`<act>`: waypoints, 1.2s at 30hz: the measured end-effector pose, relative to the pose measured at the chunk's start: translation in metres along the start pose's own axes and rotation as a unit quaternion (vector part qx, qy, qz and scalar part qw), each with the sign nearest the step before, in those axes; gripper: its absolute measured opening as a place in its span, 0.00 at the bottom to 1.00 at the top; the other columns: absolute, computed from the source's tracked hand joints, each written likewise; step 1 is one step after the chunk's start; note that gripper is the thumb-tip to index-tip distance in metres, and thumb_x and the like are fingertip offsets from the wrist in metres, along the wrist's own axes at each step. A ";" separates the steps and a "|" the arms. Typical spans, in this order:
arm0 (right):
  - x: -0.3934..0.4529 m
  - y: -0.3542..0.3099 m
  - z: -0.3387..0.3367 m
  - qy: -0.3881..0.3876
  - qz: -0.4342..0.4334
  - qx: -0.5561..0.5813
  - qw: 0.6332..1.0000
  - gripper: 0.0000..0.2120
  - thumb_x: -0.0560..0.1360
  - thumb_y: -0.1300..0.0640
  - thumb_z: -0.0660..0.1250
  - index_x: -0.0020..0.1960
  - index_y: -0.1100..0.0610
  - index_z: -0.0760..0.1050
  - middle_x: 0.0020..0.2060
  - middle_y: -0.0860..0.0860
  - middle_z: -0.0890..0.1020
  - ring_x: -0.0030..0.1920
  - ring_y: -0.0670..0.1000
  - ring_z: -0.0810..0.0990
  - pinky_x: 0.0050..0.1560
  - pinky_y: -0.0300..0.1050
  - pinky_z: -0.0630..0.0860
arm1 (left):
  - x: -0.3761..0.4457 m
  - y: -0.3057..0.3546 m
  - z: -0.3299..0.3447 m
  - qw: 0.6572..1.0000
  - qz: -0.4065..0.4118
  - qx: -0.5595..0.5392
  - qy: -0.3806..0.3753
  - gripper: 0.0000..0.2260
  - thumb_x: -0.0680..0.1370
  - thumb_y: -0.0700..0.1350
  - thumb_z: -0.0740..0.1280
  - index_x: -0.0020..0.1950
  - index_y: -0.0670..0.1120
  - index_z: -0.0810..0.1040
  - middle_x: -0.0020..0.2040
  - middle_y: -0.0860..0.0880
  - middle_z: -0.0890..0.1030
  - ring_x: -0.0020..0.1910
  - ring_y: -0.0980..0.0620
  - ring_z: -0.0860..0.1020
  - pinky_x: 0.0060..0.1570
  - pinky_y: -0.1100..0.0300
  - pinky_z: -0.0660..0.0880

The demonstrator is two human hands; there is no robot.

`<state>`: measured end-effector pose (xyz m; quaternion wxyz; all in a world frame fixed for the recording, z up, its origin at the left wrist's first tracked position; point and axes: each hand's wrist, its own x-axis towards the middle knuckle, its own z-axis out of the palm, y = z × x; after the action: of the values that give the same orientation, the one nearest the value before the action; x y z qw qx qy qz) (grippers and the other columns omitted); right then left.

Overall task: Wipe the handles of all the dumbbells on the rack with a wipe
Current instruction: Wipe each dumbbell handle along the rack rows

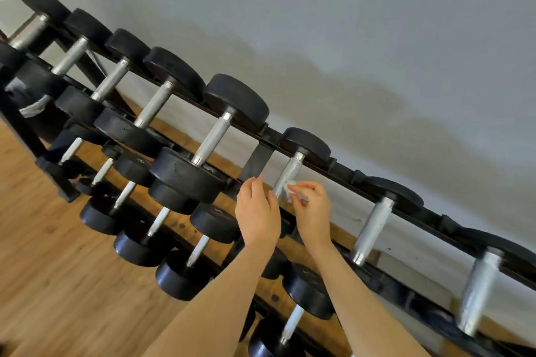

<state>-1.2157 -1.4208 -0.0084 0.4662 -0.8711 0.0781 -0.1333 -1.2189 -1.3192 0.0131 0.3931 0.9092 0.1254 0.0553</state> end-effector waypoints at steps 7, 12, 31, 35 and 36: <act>0.005 0.019 -0.005 -0.122 0.019 0.021 0.992 0.10 0.77 0.62 0.65 0.57 0.58 0.81 0.53 0.46 0.75 0.49 0.42 0.77 0.49 0.28 0.73 | -0.001 0.011 0.021 0.996 -0.020 0.066 0.053 0.13 0.81 0.44 0.63 0.65 0.46 0.76 0.67 0.48 0.75 0.65 0.48 0.73 0.64 0.51 0.66; 0.022 0.019 -0.002 -0.041 -0.014 0.066 0.997 0.09 0.77 0.61 0.66 0.56 0.57 0.80 0.52 0.45 0.74 0.50 0.38 0.75 0.49 0.29 0.73 | 0.000 0.006 0.030 0.992 -0.032 0.049 0.108 0.11 0.80 0.44 0.63 0.61 0.45 0.77 0.62 0.48 0.77 0.61 0.48 0.75 0.62 0.50 0.69; 0.046 0.020 0.021 0.099 -0.046 0.091 0.990 0.11 0.78 0.60 0.65 0.59 0.59 0.80 0.56 0.54 0.78 0.52 0.45 0.78 0.48 0.31 0.77 | 0.000 0.000 0.039 0.989 -0.027 0.080 0.125 0.10 0.79 0.48 0.62 0.57 0.47 0.78 0.60 0.51 0.78 0.59 0.50 0.75 0.60 0.53 0.66; 0.044 0.023 0.024 0.088 -0.071 0.071 0.991 0.13 0.79 0.55 0.63 0.59 0.58 0.80 0.55 0.53 0.78 0.53 0.48 0.78 0.49 0.35 0.78 | 0.001 0.001 0.040 0.989 -0.033 0.075 0.125 0.10 0.78 0.48 0.63 0.56 0.48 0.79 0.59 0.51 0.78 0.59 0.51 0.75 0.61 0.52 0.66; 0.040 0.026 0.026 0.075 -0.087 0.060 0.992 0.15 0.79 0.52 0.62 0.60 0.57 0.80 0.56 0.53 0.78 0.55 0.49 0.78 0.51 0.37 0.78 | 0.001 0.001 0.040 0.989 -0.032 0.075 0.126 0.09 0.78 0.47 0.63 0.56 0.48 0.79 0.59 0.51 0.78 0.59 0.51 0.75 0.61 0.52 0.67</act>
<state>-1.1705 -1.4248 -0.0371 0.4968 -0.8327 0.0286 -0.2429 -1.2098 -1.3472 -0.0136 0.3068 0.9174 0.2063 0.1473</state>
